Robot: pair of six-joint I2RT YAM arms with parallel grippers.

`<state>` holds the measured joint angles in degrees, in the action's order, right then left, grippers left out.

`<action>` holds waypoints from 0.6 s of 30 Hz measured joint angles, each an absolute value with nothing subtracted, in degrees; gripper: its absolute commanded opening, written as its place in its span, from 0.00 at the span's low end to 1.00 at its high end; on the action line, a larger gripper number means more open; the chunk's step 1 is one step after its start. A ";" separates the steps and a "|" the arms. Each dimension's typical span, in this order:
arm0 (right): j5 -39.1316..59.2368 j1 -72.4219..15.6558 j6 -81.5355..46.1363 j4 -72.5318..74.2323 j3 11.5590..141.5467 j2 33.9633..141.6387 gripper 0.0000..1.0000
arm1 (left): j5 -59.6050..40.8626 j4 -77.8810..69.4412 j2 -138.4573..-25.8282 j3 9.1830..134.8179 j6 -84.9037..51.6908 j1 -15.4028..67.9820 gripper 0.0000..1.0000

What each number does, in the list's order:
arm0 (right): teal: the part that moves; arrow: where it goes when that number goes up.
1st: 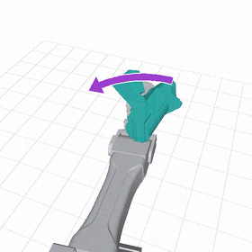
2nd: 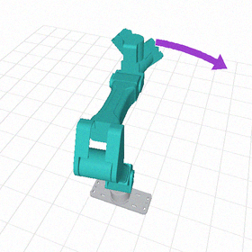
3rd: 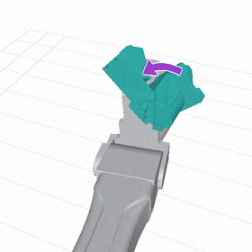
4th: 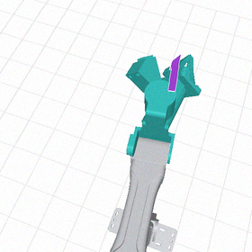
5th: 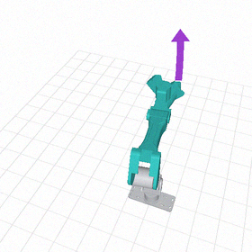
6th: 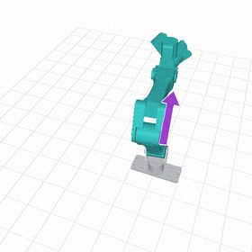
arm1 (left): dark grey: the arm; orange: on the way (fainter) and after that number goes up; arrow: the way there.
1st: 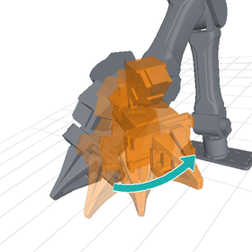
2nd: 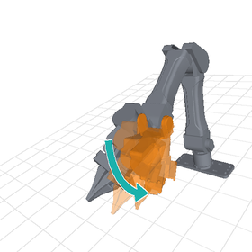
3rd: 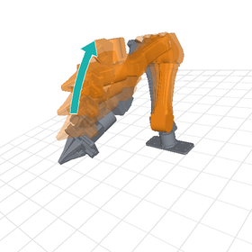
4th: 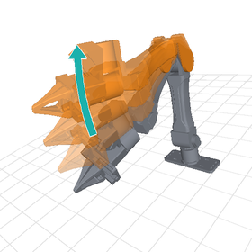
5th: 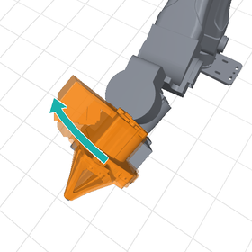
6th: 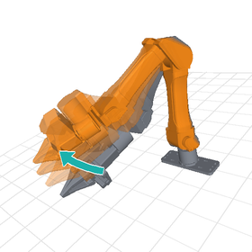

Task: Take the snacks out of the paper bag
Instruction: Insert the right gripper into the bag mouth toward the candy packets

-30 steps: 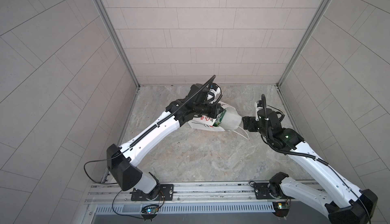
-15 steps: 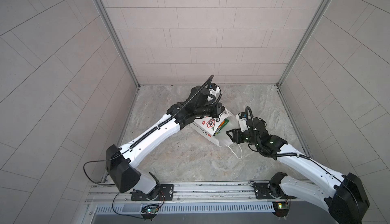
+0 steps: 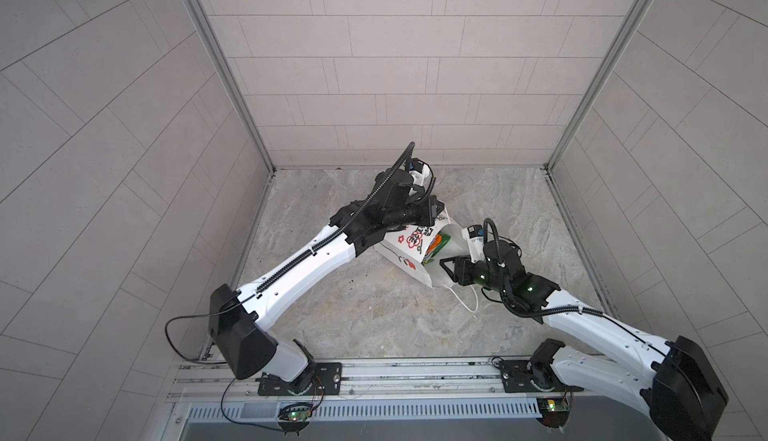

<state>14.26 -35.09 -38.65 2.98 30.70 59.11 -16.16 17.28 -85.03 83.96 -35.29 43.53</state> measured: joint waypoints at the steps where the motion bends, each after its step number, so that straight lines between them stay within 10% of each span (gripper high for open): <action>1: 14.33 -35.24 -39.57 4.08 30.46 59.66 0.50 | -15.97 16.75 -85.19 83.96 -35.66 43.53 0.00; 18: 13.91 -40.58 -47.03 16.93 29.54 67.11 0.37 | -14.13 11.94 -88.09 84.20 -39.27 43.53 0.00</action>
